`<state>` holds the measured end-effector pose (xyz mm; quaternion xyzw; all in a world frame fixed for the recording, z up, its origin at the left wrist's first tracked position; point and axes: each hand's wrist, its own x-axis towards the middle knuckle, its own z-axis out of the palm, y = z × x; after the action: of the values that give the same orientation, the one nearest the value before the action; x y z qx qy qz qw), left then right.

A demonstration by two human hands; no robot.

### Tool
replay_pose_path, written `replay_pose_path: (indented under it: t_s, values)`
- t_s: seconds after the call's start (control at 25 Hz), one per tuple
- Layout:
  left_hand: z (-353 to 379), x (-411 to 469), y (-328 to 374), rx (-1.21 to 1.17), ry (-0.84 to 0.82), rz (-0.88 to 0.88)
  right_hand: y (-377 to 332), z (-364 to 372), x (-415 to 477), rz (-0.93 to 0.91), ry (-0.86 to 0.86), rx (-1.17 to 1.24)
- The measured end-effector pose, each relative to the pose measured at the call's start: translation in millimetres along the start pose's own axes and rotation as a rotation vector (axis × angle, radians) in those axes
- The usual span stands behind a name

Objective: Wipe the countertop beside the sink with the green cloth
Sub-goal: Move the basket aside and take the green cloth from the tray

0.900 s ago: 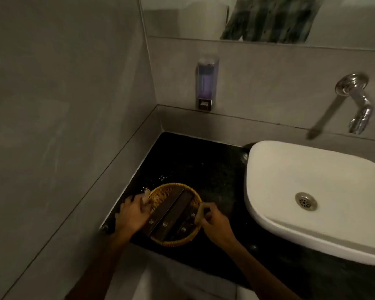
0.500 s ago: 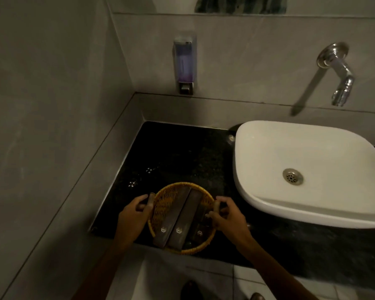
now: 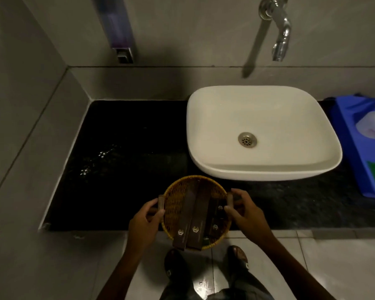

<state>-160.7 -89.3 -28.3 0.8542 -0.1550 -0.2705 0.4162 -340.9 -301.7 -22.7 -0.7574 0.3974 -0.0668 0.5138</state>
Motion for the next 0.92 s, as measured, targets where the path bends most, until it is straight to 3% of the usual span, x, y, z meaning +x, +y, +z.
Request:
replay_pose_path:
  t_s: [0.2,0.32,0.48,0.6,0.76,0.92]
  values:
    - [27,-5,57,0.194,0.379,0.138,20,-53,6,-0.029,-0.038,0.010]
    - [98,-16,128,0.248,0.424,0.355,40,-129,10,-0.027,0.003,0.016]
    - [212,-12,221,0.279,0.204,0.563,73,-254,20,-0.090,0.311,-0.041]
    - [300,-13,290,0.291,0.023,0.818,118,-360,33,0.011,0.547,-0.182]
    - [407,-20,336,0.448,-0.200,1.115,186,-450,56,0.408,0.449,-0.416]
    - [496,-17,348,0.977,-0.502,1.097,217,-468,87,0.623,0.238,-0.254]
